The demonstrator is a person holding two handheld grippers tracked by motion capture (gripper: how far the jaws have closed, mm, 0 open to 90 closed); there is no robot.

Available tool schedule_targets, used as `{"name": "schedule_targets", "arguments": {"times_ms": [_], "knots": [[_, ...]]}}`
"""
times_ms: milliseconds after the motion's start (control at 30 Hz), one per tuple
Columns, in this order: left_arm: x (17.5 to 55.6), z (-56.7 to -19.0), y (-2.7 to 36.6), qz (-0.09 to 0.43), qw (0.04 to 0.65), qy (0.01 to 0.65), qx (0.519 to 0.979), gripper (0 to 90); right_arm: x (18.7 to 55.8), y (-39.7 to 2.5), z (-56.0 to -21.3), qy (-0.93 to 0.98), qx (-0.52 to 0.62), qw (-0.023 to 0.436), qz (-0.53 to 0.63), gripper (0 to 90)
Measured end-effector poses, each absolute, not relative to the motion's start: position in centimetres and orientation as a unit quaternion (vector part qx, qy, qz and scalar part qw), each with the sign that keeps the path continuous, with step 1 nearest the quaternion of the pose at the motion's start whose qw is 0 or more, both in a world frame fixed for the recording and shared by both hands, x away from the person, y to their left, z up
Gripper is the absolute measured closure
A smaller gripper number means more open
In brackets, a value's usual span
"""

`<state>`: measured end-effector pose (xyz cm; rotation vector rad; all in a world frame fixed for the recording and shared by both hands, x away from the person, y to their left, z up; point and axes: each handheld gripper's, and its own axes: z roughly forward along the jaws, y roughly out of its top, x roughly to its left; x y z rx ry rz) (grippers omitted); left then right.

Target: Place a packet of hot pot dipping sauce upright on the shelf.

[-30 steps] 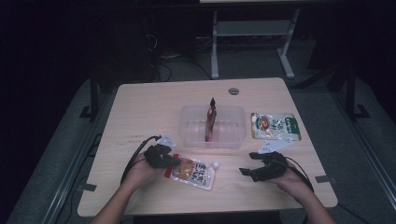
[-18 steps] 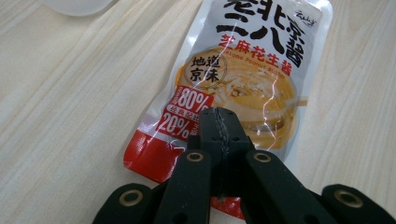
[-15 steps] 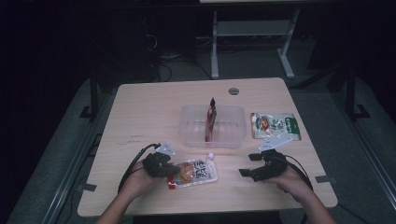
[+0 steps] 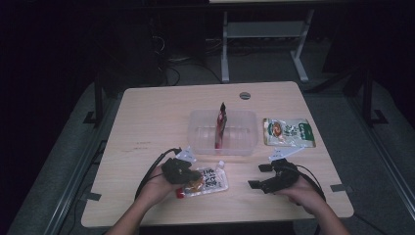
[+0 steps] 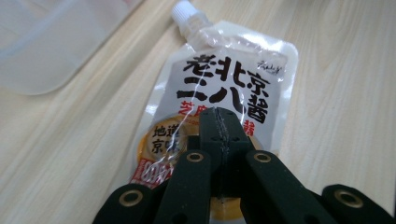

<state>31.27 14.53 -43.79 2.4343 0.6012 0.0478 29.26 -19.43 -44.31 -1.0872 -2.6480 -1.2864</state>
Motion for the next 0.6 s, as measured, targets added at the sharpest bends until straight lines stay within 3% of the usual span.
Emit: {"name": "schedule_targets", "arguments": {"times_ms": [600], "knots": [[31.6, -44.9, 13.6, 0.017, 0.274, 0.231, 0.933, 90.0, 29.5, -17.2, -44.6, -0.845, -0.336, 0.038, -0.414, 17.3]]}}
